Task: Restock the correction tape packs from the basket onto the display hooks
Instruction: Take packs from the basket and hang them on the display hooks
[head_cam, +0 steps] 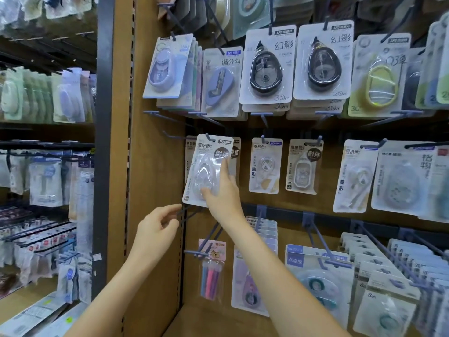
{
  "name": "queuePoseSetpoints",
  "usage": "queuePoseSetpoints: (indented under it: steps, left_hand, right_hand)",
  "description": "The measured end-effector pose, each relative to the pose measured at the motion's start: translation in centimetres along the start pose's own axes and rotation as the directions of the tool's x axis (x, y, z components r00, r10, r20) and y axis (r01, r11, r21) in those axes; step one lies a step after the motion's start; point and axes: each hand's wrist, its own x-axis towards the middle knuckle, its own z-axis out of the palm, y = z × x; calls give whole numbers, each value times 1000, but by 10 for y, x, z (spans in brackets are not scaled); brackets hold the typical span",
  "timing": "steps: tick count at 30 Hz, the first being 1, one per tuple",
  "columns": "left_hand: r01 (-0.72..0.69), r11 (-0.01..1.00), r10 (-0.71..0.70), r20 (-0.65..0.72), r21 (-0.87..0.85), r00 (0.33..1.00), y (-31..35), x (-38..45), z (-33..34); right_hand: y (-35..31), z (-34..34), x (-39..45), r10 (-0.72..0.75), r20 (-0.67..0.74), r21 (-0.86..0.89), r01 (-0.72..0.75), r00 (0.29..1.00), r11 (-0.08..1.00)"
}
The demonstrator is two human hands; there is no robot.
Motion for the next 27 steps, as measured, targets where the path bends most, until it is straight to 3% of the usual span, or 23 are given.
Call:
queuePoseSetpoints:
  steps: [6,10,14,22,25,27]
  left_hand:
    - [-26,999,29,-85,36,996,-13,-2,-6]
    - [-39,997,46,-90,68,995,-14,-5,-6]
    - [-27,997,32,-77,66,997,-5,-12,-5]
    - [-28,998,32,-66,63,997,14,-30,-17]
    - [-64,998,66,-82,29,994,11,-50,-30]
    - [-63,998,66,-105,27,992,-8,-78,-43]
  right_hand:
    - [10,-13,45,91,-56,-323,-105,994,940]
    - [18,-22,56,190,-33,-400,-187,981,897]
    - [24,-31,34,165,-58,-402,-174,985,899]
    - [-7,-45,-45,81,72,-252,-61,994,966]
    - [-17,-30,-95,-98,123,-157,117,988,981]
    - [-11,-8,-136,-239,185,-187,273,953,944]
